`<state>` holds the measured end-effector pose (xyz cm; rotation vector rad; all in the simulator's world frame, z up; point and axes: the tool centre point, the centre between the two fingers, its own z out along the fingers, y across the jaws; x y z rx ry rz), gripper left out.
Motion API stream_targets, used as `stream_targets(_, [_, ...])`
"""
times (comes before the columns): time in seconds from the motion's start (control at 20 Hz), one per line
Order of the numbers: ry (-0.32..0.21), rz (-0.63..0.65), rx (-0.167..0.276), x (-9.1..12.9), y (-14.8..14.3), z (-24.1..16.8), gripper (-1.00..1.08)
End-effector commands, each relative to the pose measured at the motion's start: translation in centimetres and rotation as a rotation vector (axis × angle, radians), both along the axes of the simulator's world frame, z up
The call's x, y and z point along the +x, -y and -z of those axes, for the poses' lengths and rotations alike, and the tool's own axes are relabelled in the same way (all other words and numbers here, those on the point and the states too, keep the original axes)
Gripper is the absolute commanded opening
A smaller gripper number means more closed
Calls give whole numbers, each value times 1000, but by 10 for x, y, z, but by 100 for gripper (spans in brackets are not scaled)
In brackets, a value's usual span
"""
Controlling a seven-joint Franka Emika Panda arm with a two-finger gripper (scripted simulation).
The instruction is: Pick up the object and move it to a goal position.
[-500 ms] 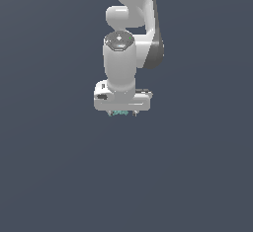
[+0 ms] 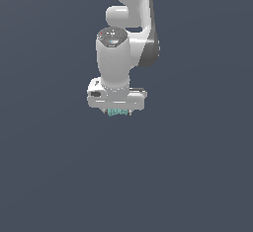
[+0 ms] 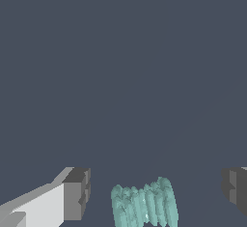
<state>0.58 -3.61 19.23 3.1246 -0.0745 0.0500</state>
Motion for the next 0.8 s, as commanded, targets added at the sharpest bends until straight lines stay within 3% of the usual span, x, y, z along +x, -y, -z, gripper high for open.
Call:
stream_targets(0.0, [1, 8, -6, 0, 5, -2, 100])
stream_targets(0.75, [0, 77, 1, -6, 4, 5, 100])
